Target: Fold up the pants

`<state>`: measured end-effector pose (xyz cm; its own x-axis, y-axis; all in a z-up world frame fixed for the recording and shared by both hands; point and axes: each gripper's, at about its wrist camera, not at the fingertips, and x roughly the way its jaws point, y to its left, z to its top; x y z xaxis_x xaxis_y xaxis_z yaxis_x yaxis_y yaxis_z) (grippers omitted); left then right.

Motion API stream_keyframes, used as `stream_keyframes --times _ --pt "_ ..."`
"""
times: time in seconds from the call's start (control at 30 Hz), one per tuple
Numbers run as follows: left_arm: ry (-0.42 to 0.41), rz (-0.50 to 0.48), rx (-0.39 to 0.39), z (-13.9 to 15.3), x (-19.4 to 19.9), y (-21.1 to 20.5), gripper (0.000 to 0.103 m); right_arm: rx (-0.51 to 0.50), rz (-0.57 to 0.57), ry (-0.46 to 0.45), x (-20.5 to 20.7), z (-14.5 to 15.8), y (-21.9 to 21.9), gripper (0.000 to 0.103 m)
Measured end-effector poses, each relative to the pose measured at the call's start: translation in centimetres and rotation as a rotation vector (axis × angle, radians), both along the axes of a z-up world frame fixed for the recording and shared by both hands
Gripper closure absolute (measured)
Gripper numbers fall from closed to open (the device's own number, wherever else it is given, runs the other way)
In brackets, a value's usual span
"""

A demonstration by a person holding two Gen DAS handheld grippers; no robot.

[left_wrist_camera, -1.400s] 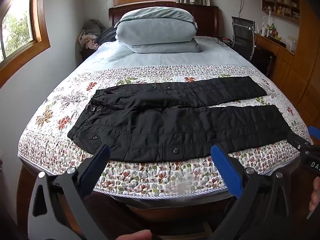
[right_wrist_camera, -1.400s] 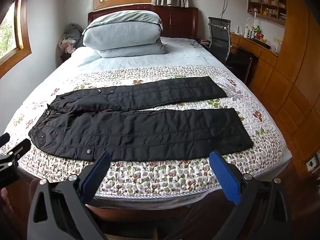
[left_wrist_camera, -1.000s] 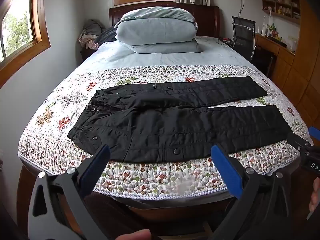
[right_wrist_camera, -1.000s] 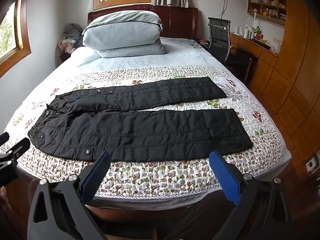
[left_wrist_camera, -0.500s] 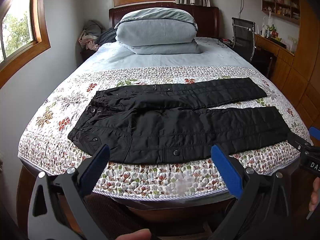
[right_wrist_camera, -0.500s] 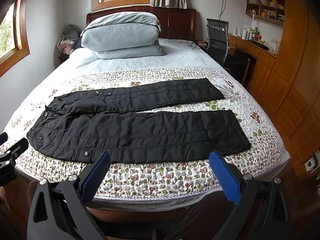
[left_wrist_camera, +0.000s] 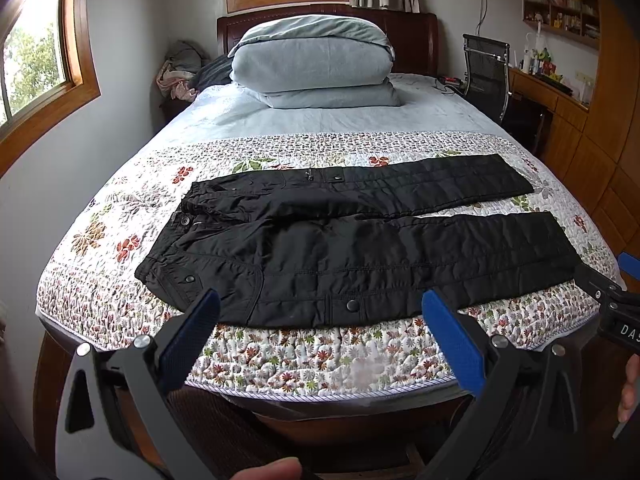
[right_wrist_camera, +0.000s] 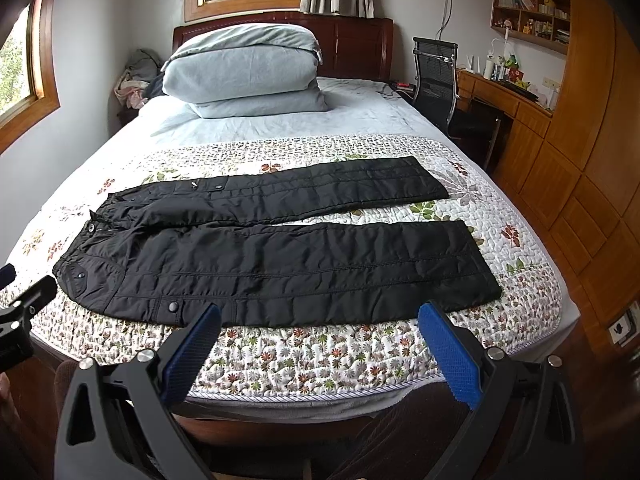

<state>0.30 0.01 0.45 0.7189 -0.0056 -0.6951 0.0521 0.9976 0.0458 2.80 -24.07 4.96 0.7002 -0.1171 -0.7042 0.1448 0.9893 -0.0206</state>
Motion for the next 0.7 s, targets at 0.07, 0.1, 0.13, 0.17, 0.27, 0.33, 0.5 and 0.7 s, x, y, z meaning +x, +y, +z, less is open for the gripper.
stream_keyframes --times 0.07,0.1,0.13,0.17,0.27,0.33,0.5,0.7 --pt "0.0 -0.001 -0.001 -0.01 0.01 -0.01 0.002 0.002 0.001 -0.001 -0.05 0.01 -0.03 0.003" --pt "0.0 -0.001 0.0 0.02 0.02 -0.04 0.002 0.002 0.001 -0.002 -0.06 -0.02 -0.04 0.003" --pt "0.0 0.0 0.0 0.02 0.01 -0.04 0.002 0.001 0.001 -0.002 -0.07 -0.02 -0.03 0.003" --pt "0.0 0.0 0.0 0.02 0.02 -0.06 0.003 0.002 0.001 -0.001 -0.06 -0.02 -0.04 0.003" --pt "-0.001 -0.002 0.0 0.04 0.02 -0.09 0.002 0.001 0.0 -0.001 -0.05 -0.01 -0.02 0.003" --pt "-0.002 -0.001 0.0 0.07 0.04 -0.09 0.002 0.002 0.0 -0.002 -0.06 0.0 -0.02 0.003" --pt "-0.001 -0.002 -0.002 0.03 -0.03 -0.1 0.002 0.002 0.001 0.0 -0.06 -0.03 -0.12 0.003" --pt "-0.001 -0.003 -0.002 -0.04 -0.11 -0.14 0.002 0.003 0.0 0.001 -0.07 -0.06 -0.13 0.003"
